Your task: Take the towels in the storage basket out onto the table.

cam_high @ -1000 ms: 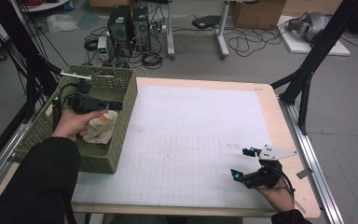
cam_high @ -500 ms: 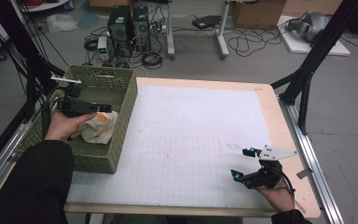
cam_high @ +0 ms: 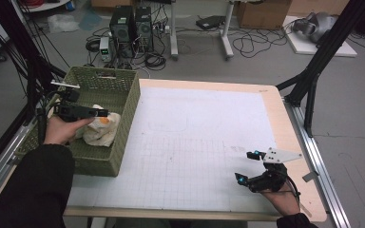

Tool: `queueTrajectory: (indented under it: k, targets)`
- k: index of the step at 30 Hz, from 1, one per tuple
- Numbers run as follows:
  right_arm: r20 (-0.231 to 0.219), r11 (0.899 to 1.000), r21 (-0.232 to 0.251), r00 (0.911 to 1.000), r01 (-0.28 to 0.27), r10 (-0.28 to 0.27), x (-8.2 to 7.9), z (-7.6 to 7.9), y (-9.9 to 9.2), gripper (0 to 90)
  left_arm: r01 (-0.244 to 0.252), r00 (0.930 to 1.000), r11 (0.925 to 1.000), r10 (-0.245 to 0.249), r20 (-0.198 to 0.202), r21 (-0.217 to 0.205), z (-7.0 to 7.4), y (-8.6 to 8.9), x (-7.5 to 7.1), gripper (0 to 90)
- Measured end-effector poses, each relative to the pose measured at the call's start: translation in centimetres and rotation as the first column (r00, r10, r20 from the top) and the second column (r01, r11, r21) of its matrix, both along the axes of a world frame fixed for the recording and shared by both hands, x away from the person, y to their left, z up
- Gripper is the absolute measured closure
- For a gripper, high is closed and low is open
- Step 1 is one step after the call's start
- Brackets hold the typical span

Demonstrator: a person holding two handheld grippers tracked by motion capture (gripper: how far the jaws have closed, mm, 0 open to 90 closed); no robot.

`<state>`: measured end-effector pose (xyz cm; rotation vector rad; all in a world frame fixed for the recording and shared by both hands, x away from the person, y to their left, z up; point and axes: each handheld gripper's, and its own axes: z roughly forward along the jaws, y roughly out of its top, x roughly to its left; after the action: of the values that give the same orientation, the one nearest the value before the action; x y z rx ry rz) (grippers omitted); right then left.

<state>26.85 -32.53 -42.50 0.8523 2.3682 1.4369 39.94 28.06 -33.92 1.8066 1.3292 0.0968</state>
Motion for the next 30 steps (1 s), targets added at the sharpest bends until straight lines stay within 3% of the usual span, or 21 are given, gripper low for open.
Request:
queueTrajectory:
  k: [7, 10, 16, 20, 22, 26, 30]
  targets:
    - [0.000, 1.000, 0.000, 1.0000, -0.001, 0.001, 0.0, 0.0, 0.0, 4.0, -0.012, 0.9999, 0.9965, 0.012, 0.001, 0.082, -0.3, -0.2, 0.1, 40.2]
    - [0.002, 1.000, -0.004, 1.0000, -0.002, 0.002, 0.0, 0.0, 0.0, 4.0, -0.009, 0.9999, 0.9894, 0.010, -0.005, 0.145, -0.5, -0.4, 0.2, 40.4]
    - [0.000, 1.000, -0.002, 1.0000, 0.001, -0.001, 0.0, 0.0, -0.2, 4.0, 0.011, 0.9997, 0.9535, -0.005, -0.022, 0.301, -1.1, -1.2, 0.6, 40.7]
    - [-0.001, 1.000, -0.005, 1.0000, 0.001, -0.001, 0.0, 0.0, -0.2, 4.0, 0.018, 0.9994, 0.9322, -0.006, -0.033, 0.362, -1.6, -1.5, 0.8, 40.7]
    - [-0.003, 1.000, -0.006, 1.0000, 0.002, -0.002, 0.0, 0.0, -0.2, 4.0, 0.016, 0.9993, 0.9243, -0.002, -0.036, 0.381, -1.7, -1.6, 0.9, 40.7]
    - [-0.004, 1.000, -0.007, 1.0000, -0.003, 0.003, 0.0, -0.1, -0.1, 4.0, 0.015, 0.9987, 0.9152, 0.006, -0.050, 0.403, -2.1, -1.5, 1.1, 40.7]
    - [-0.006, 1.000, -0.004, 1.0000, -0.003, 0.003, 0.0, -0.1, -0.1, 4.0, 0.018, 0.9983, 0.9101, 0.007, -0.058, 0.414, -2.3, -1.6, 1.2, 40.4]
